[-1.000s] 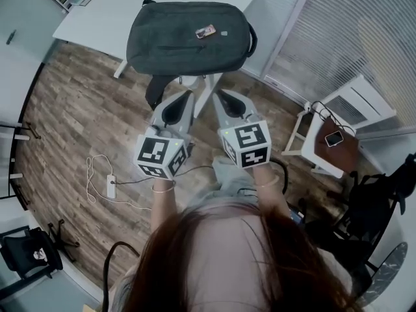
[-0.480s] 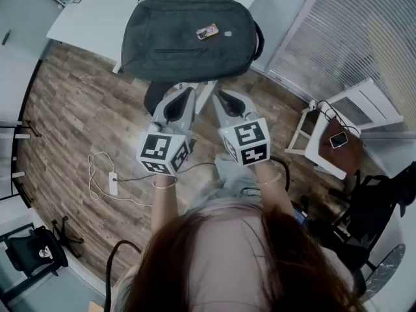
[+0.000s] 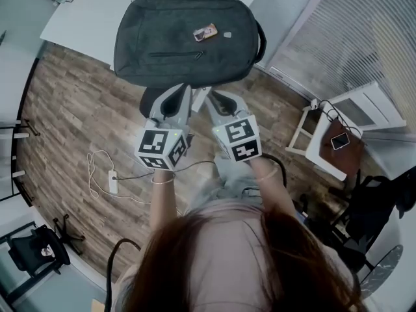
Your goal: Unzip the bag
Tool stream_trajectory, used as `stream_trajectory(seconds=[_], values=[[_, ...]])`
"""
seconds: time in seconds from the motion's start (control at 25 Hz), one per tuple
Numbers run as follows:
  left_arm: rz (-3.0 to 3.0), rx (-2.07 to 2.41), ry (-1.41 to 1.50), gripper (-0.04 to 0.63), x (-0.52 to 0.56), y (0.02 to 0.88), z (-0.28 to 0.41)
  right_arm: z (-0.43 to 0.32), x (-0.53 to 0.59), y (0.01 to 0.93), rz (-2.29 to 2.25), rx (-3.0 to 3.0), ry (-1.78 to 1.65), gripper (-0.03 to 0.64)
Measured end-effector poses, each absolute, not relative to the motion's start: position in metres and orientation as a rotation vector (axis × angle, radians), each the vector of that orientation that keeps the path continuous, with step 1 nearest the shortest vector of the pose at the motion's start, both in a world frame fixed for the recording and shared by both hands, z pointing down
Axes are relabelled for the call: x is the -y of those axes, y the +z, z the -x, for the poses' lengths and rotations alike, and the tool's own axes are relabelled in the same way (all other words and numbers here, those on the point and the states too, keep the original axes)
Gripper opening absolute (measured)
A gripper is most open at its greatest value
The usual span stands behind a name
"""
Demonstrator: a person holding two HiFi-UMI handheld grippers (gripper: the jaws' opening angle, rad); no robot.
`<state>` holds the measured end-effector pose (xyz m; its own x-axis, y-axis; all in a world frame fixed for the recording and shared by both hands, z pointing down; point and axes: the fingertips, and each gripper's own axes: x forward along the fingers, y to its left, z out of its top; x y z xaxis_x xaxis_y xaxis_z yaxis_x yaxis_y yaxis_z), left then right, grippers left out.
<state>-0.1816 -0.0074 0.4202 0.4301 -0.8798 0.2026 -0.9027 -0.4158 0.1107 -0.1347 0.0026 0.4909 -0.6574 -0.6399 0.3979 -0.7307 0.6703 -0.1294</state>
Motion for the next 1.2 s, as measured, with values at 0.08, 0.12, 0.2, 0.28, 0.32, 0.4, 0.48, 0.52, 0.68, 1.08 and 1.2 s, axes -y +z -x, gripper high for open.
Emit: stream_trajectory(seconds=[0.08, 0.12, 0.2, 0.28, 0.32, 0.4, 0.48, 0.52, 0.68, 1.08, 1.2], values=[[-2.471, 1.566, 0.175, 0.009, 0.014, 0.426, 0.183, 0.135, 0.002, 0.503, -1.081, 2.561, 0.434, 0.06], [-2.467, 1.566, 0.181, 0.009, 0.017, 0.428, 0.183, 0.136, 0.004, 0.508, -1.076, 2.557, 0.452, 0.06], [-2.46, 1.564, 0.197, 0.009, 0.023, 0.434, 0.184, 0.137, 0.007, 0.515, -1.068, 2.555, 0.488, 0.06], [-2.453, 1.559, 0.211, 0.009, 0.029, 0.439, 0.184, 0.138, 0.012, 0.52, -1.061, 2.567, 0.524, 0.064], [-2.451, 1.554, 0.217, 0.009, 0.032, 0.441, 0.184, 0.139, 0.013, 0.522, -1.057, 2.574, 0.543, 0.072], [-2.448, 1.541, 0.227, 0.009, 0.038, 0.444, 0.182, 0.141, 0.017, 0.527, -1.05, 2.581, 0.579, 0.074], [-2.449, 1.522, 0.238, 0.009, 0.043, 0.447, 0.18, 0.143, 0.019, 0.533, -1.039, 2.584, 0.616, 0.08], [-2.449, 1.513, 0.246, 0.009, 0.046, 0.449, 0.179, 0.144, 0.019, 0.535, -1.031, 2.586, 0.635, 0.083], [-2.431, 1.504, 0.276, 0.009, 0.058, 0.454, 0.177, 0.146, 0.023, 0.542, -1.006, 2.602, 0.699, 0.092], [-2.231, 1.478, 0.476, 0.008, 0.079, 0.484, 0.186, 0.153, 0.029, 0.549, -0.934, 2.662, 0.812, 0.109], [-2.209, 1.45, 0.504, 0.008, 0.081, 0.49, 0.186, 0.157, 0.028, 0.548, -0.905, 2.693, 0.851, 0.11]])
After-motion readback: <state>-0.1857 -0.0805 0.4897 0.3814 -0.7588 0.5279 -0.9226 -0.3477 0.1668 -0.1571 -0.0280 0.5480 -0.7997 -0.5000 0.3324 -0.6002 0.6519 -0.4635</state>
